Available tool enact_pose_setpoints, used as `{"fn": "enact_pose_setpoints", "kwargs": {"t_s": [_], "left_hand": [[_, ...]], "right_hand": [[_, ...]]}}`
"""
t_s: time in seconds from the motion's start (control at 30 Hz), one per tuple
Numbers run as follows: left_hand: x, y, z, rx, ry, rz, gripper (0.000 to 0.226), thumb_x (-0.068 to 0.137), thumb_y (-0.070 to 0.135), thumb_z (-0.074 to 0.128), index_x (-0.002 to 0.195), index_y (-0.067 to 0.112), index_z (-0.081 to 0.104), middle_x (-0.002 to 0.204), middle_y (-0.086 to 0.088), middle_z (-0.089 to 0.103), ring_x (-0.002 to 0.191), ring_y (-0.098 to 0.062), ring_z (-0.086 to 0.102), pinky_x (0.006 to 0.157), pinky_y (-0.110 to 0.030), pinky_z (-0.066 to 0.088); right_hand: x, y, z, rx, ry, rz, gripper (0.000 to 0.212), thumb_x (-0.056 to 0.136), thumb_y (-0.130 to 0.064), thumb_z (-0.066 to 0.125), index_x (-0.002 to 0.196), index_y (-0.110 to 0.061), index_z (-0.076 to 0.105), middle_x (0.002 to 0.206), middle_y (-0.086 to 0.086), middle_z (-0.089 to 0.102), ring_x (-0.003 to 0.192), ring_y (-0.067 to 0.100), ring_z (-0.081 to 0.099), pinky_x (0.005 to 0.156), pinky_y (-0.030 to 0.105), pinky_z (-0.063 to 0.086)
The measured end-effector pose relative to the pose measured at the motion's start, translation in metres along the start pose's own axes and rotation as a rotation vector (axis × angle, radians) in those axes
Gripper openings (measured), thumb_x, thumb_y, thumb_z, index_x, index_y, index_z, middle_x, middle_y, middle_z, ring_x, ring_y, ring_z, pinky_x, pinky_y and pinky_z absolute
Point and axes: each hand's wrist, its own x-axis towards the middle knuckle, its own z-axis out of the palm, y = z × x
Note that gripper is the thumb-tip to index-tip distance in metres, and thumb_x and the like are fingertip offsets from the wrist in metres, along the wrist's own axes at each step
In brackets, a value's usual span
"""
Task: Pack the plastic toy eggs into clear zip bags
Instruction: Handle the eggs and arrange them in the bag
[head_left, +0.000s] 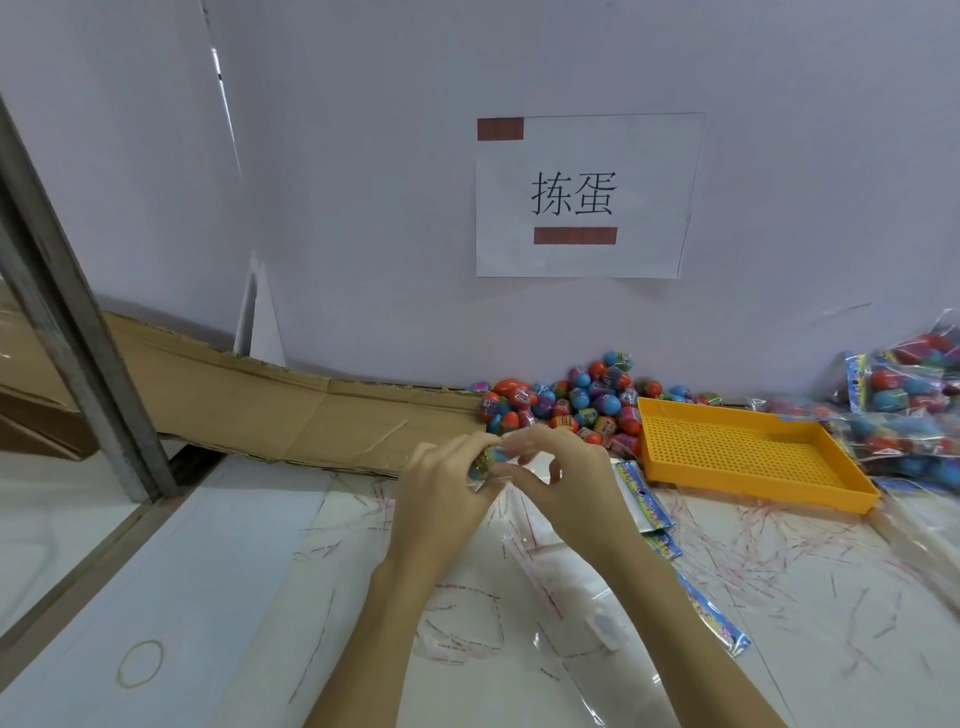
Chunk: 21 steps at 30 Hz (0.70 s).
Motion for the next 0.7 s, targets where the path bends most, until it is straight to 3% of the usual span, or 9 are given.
{"fn": "enact_pose_setpoints", "kwargs": {"t_s": [0.1,0.23,0.3,0.37,0.43,0.5,0.6,0.7], "left_hand": [[-0.001,-0.003,-0.001,0.042,0.001,0.014,0.024,0.085,0.026,0.085,0.106,0.016,0.077,0.09,0.004,0.077,0.073,-0.017,0.063,0.067,-0.023,0.041],[0.0,-0.003,-0.005,0.074,0.036,0.043,0.023,0.084,0.033,0.082,0.093,0.013,0.077,0.074,0.004,0.073,0.06,-0.011,0.056,0.064,-0.008,0.027],[-0.001,-0.002,-0.006,0.109,0.057,0.055,0.017,0.079,0.022,0.088,0.083,0.013,0.074,0.061,0.006,0.065,0.054,-0.007,0.041,0.062,-0.007,0.021],[-0.001,-0.005,-0.006,0.111,0.065,0.051,0.016,0.079,0.011,0.088,0.08,0.014,0.072,0.059,0.007,0.062,0.053,-0.007,0.037,0.06,-0.009,0.021],[0.0,-0.01,-0.005,0.079,0.06,0.058,0.013,0.084,0.015,0.086,0.085,0.014,0.073,0.064,0.007,0.065,0.055,-0.006,0.042,0.06,-0.012,0.029],[0.0,-0.011,-0.004,0.028,0.053,0.061,0.019,0.089,0.033,0.081,0.093,0.016,0.074,0.067,0.009,0.066,0.057,-0.004,0.048,0.059,-0.016,0.038],[0.001,-0.006,-0.003,-0.007,-0.005,0.004,0.053,0.088,0.07,0.061,0.115,0.025,0.068,0.071,0.014,0.065,0.059,-0.002,0.053,0.058,-0.014,0.044],[0.002,-0.008,0.001,-0.013,-0.219,-0.091,0.077,0.079,0.073,0.069,0.142,0.034,0.048,0.093,0.018,0.067,0.074,0.0,0.056,0.067,-0.018,0.052]], "right_hand": [[-0.002,-0.006,0.001,0.038,-0.057,-0.016,0.02,0.096,-0.029,0.068,0.106,-0.046,0.072,0.095,-0.035,0.065,0.101,0.0,0.056,0.071,0.011,0.044],[-0.004,-0.012,0.004,0.147,-0.17,0.046,0.029,0.097,-0.062,0.038,0.093,-0.064,0.067,0.106,-0.034,0.065,0.112,0.0,0.047,0.082,0.01,0.039],[-0.006,-0.014,0.01,0.155,-0.21,0.042,0.032,0.098,-0.063,0.038,0.094,-0.059,0.07,0.107,-0.029,0.064,0.115,-0.001,0.043,0.086,0.008,0.034],[-0.009,-0.014,0.015,0.129,-0.226,0.019,0.028,0.102,-0.051,0.047,0.099,-0.044,0.074,0.104,-0.024,0.064,0.115,0.002,0.042,0.091,0.01,0.032],[-0.009,-0.013,0.016,0.097,-0.203,0.006,0.02,0.103,-0.038,0.054,0.104,-0.039,0.074,0.104,-0.027,0.065,0.114,0.005,0.045,0.096,0.018,0.035],[-0.008,-0.012,0.014,0.103,-0.162,0.004,0.018,0.102,-0.031,0.059,0.106,-0.044,0.071,0.106,-0.034,0.061,0.113,0.004,0.049,0.097,0.02,0.039],[-0.006,-0.014,0.011,0.117,-0.089,0.013,0.022,0.098,-0.025,0.062,0.104,-0.043,0.073,0.102,-0.038,0.059,0.107,0.001,0.052,0.086,0.011,0.042],[-0.004,-0.013,0.007,0.05,-0.008,0.014,0.017,0.095,-0.021,0.07,0.1,-0.035,0.078,0.092,-0.039,0.063,0.1,-0.002,0.053,0.081,0.005,0.036]]}}
